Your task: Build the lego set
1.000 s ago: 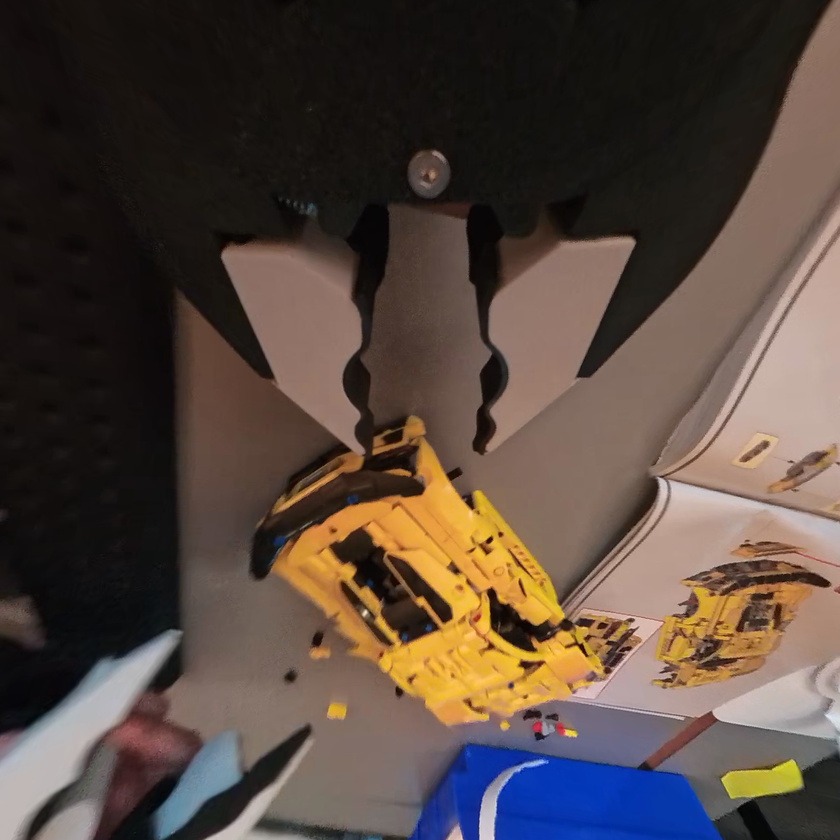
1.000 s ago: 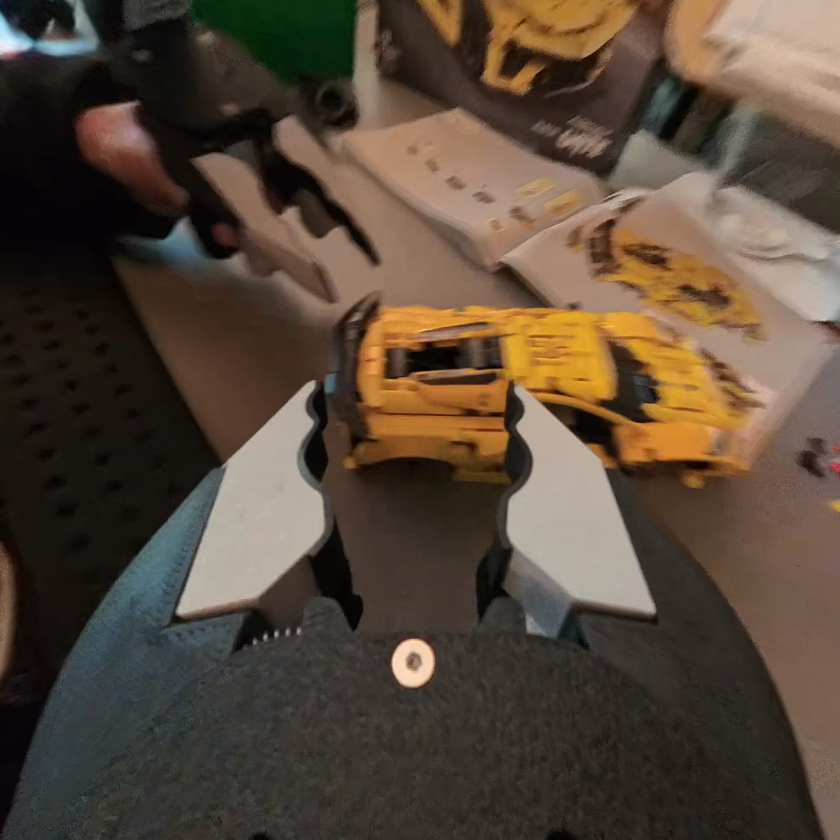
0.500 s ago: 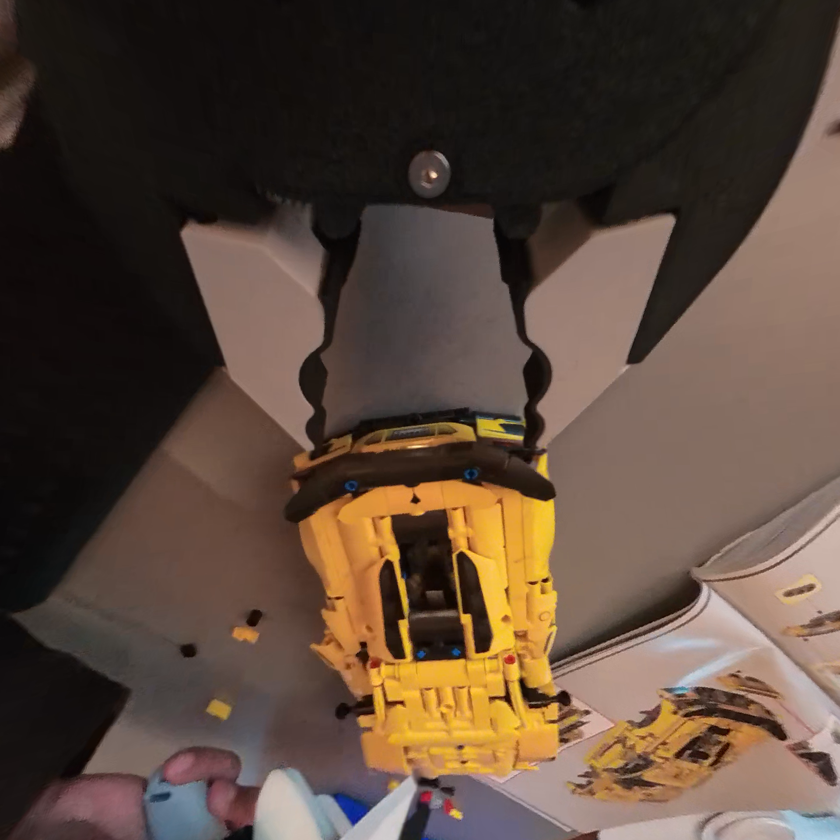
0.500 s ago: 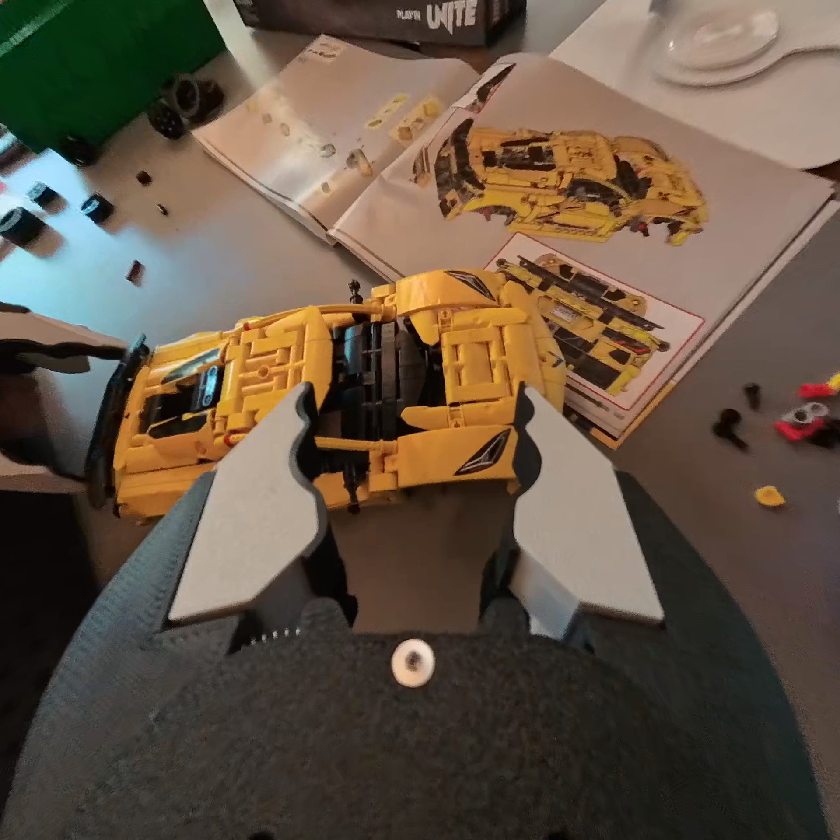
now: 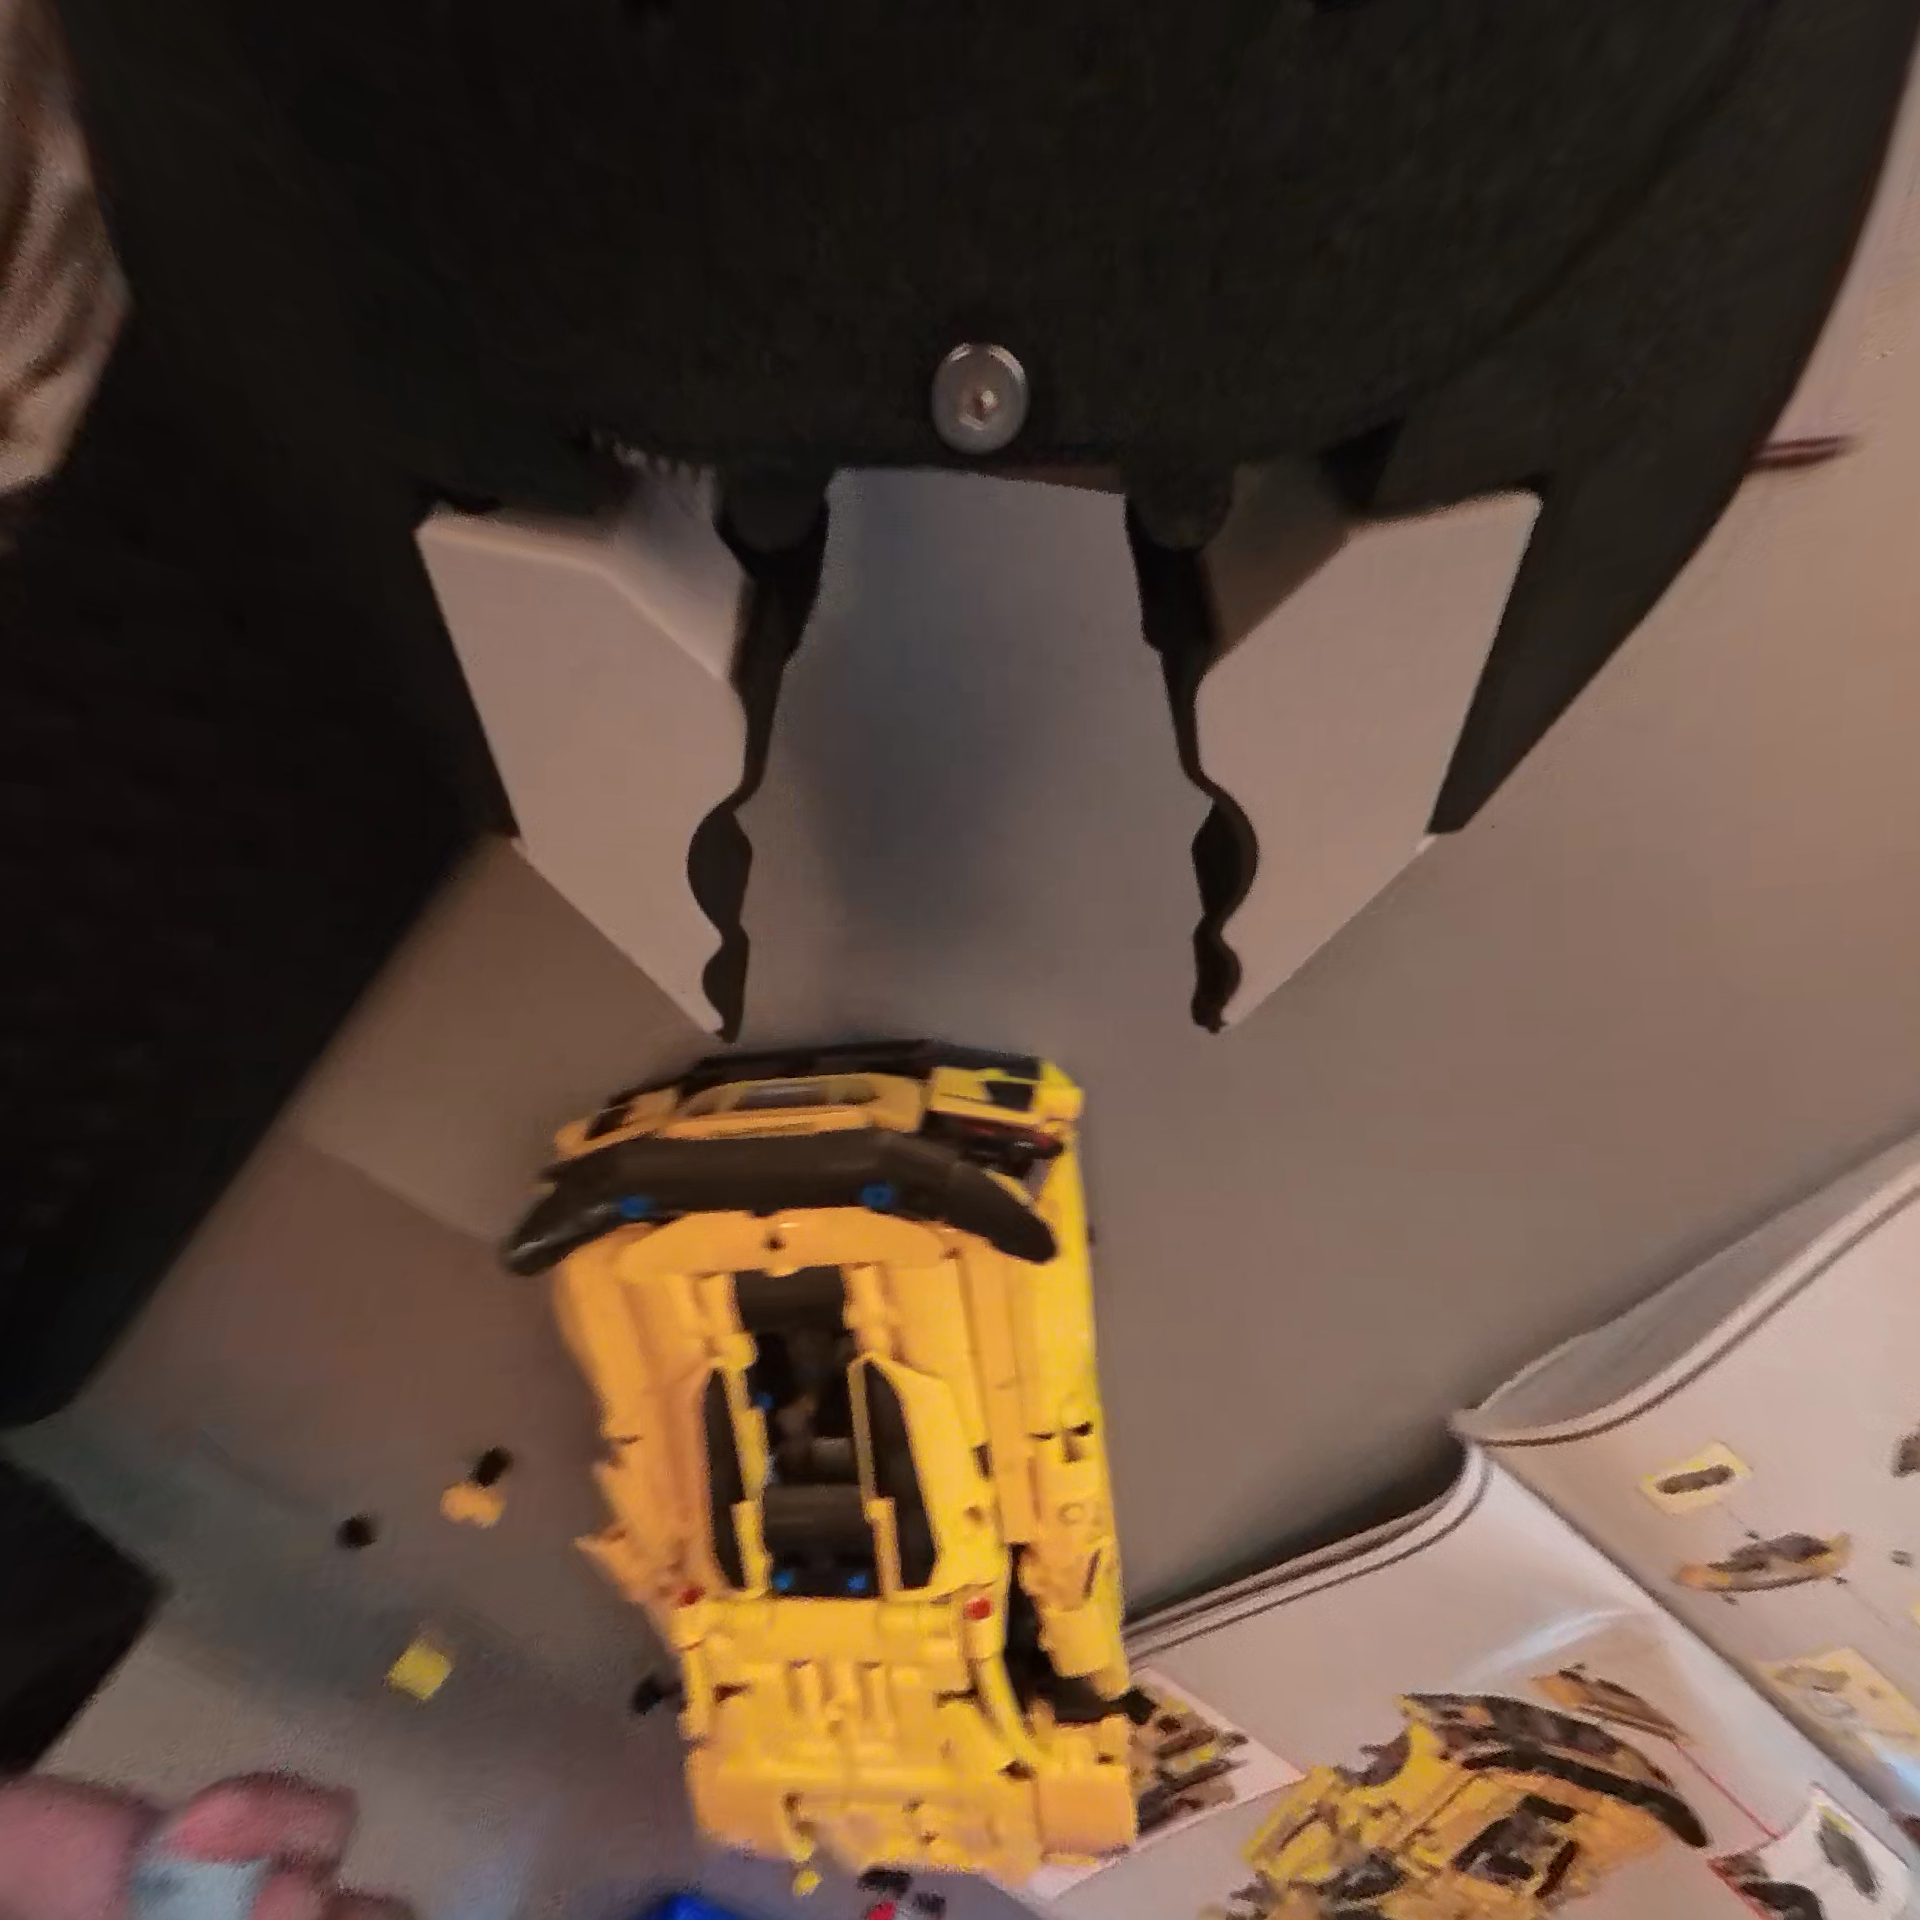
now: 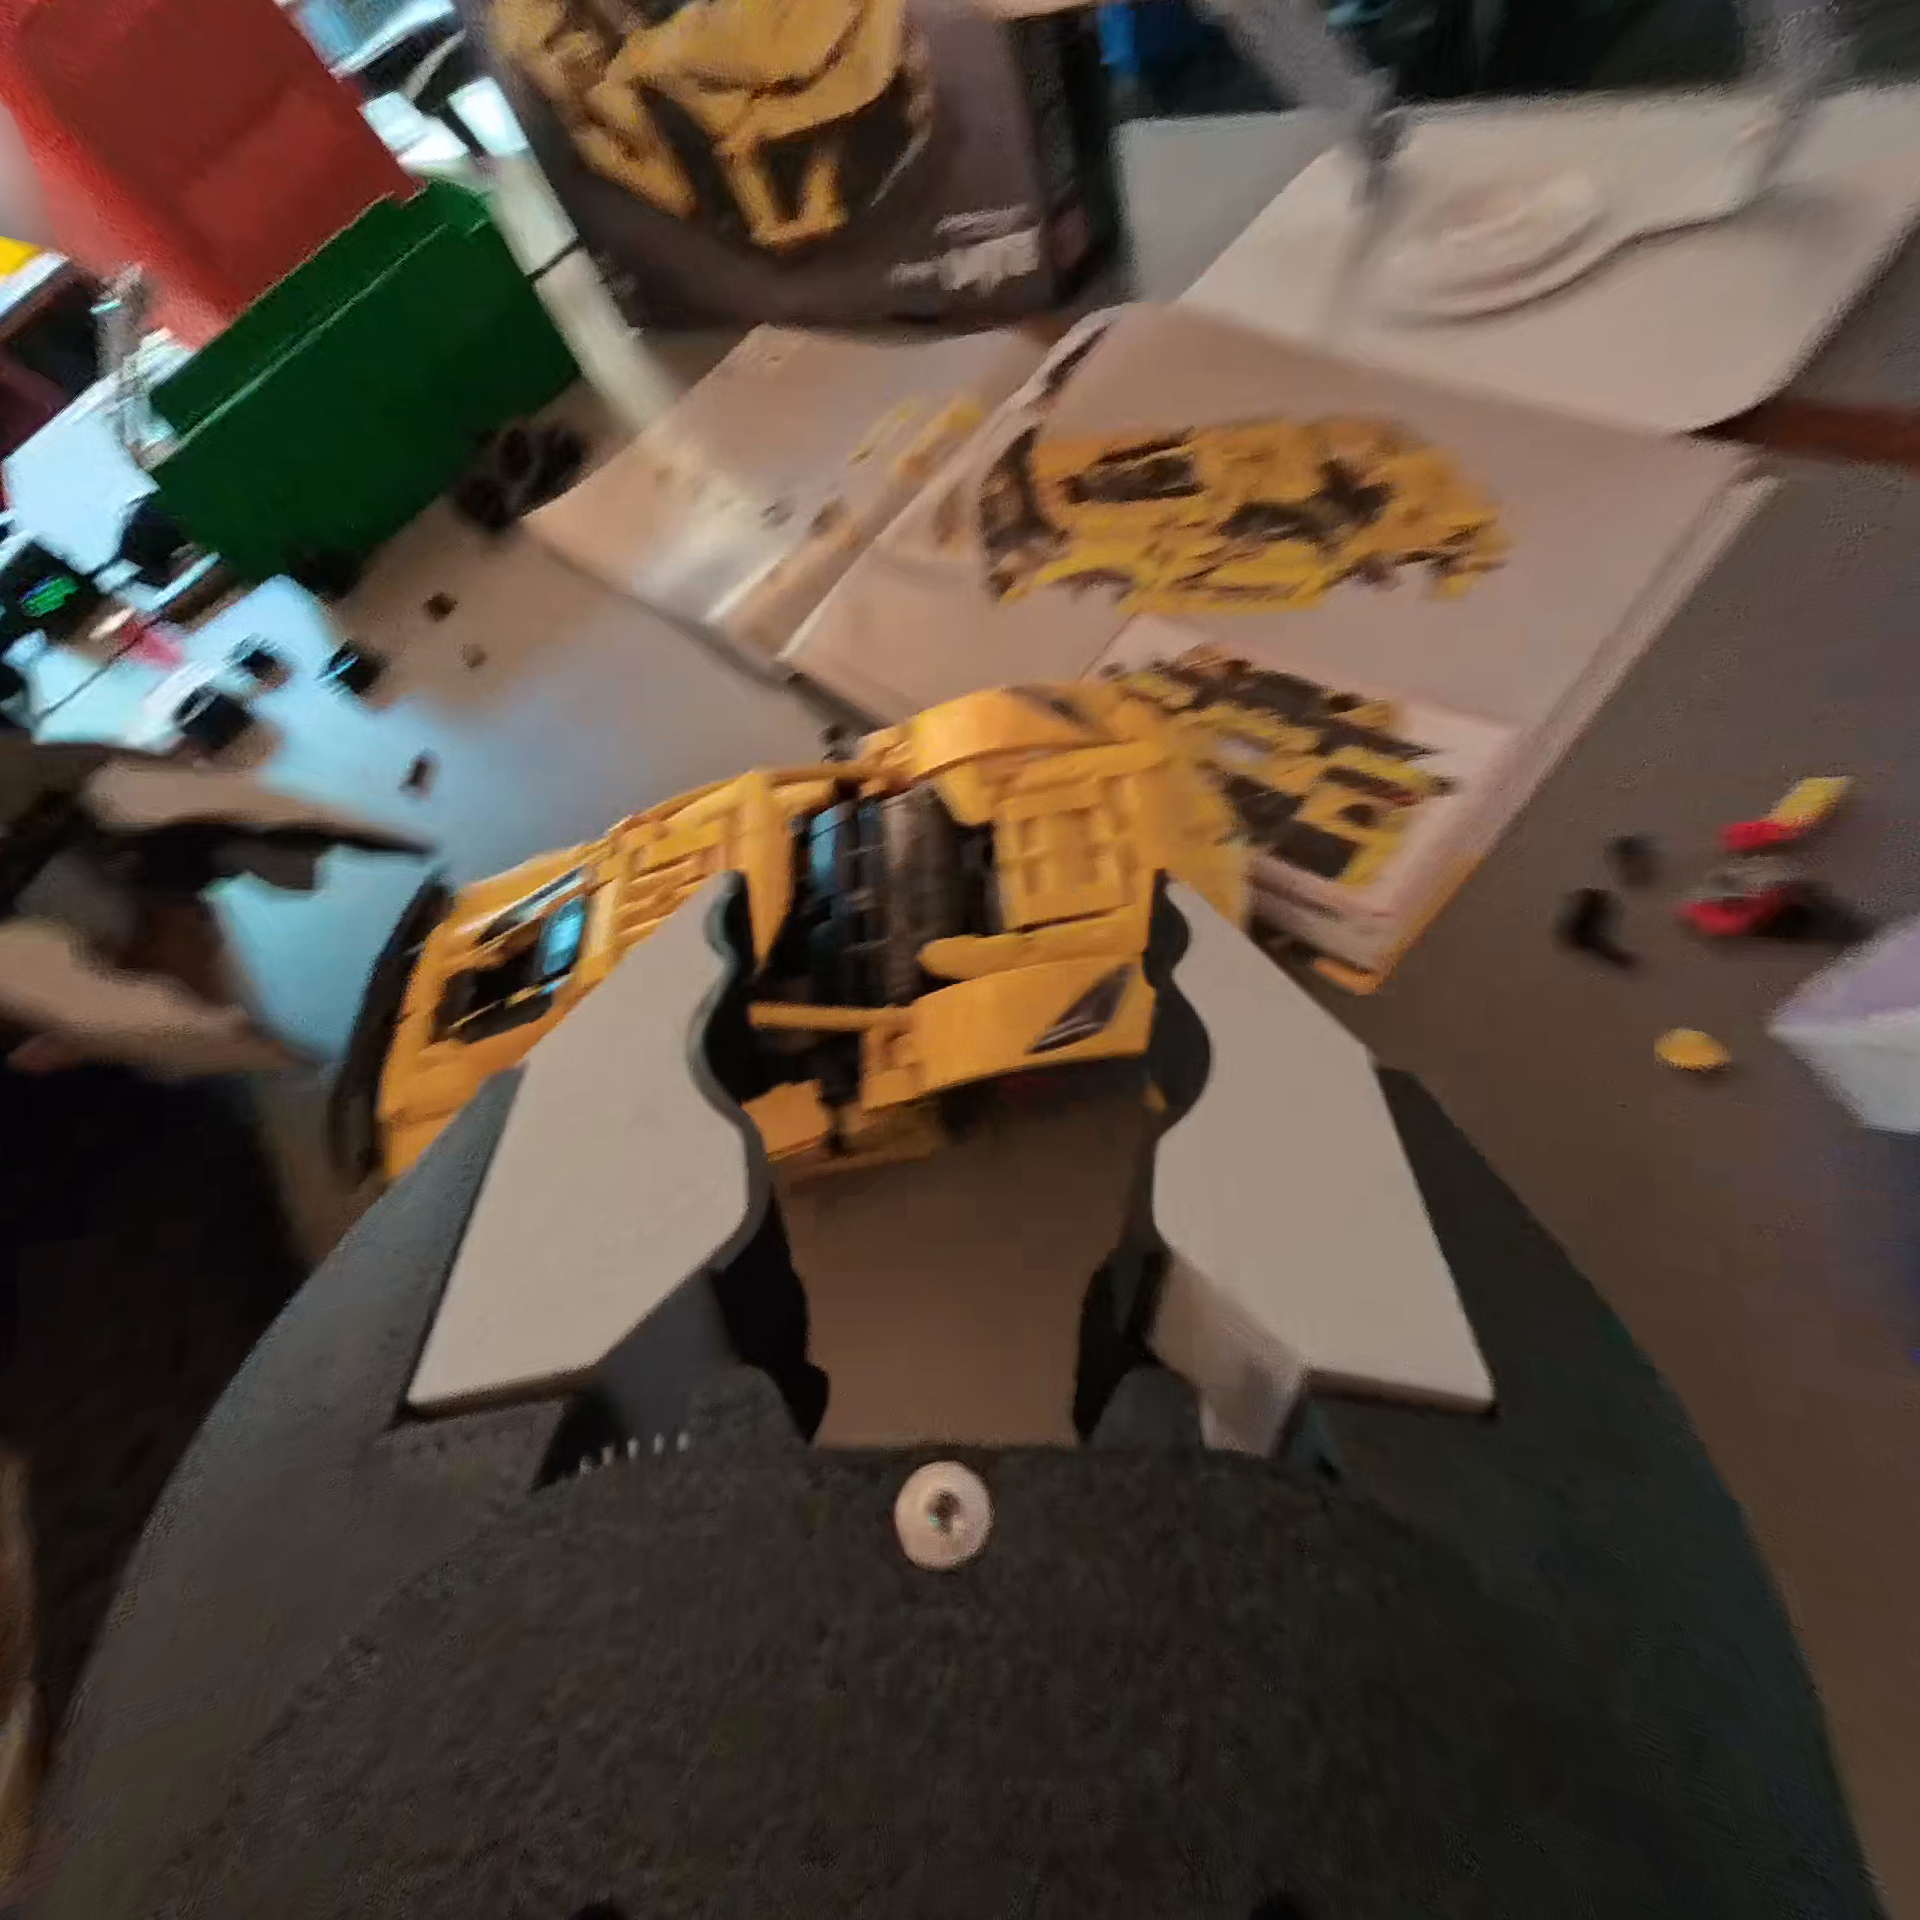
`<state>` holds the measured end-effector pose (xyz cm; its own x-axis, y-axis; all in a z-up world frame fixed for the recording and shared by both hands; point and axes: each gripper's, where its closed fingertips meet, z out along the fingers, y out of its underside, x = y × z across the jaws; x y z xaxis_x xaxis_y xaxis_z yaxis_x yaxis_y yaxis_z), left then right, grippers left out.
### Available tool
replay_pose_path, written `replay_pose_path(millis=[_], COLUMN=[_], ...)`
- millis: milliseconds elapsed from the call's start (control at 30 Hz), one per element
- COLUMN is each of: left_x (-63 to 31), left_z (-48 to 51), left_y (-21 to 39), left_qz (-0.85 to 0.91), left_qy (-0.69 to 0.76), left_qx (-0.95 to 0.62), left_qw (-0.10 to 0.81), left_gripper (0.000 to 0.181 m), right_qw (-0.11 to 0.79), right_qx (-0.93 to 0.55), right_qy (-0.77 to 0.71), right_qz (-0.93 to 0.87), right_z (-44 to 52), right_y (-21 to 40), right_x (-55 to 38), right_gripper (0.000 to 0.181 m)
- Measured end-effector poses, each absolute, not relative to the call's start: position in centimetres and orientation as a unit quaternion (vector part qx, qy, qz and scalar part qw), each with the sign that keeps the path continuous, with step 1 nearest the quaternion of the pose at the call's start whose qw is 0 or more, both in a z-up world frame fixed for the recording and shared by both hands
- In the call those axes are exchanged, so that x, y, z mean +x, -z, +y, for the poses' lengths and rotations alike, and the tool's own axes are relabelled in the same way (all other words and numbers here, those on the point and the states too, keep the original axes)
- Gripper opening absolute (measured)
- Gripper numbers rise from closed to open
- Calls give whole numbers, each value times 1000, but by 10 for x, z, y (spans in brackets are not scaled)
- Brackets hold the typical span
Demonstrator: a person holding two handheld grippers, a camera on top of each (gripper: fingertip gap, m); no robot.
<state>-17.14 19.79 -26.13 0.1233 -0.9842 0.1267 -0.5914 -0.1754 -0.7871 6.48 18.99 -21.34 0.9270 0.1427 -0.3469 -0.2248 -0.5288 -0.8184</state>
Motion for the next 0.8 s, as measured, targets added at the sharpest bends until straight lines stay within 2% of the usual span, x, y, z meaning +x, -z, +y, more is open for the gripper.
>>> replay_pose_path(millis=[100, 167, 333, 600, 800], left_x=[-158, -145, -133, -177, -205], left_z=[171, 164, 173, 225, 292], left_y=[251, 249, 257, 259, 257], left_qz=[532, 521, 534, 564, 573], left_qy=[379, 376, 330, 335, 319], left_qx=[-694, -695, -700, -693, -695], left_qw=[302, 323, 341, 299, 296], left_gripper=[91, 99, 100, 99, 86], right_qw=[446, 411, 387, 355, 331], right_qx=[-879, -891, -892, -894, -903], right_qy=[-164, -188, -227, -265, -270], right_qz=[46, 40, 48, 65, 50], right_z=[203, 208, 203, 158, 143], right_y=[237, 256, 267, 263, 263], right_x=[83, 73, 57, 22, -32], right_gripper=[103, 109, 111, 107, 106])
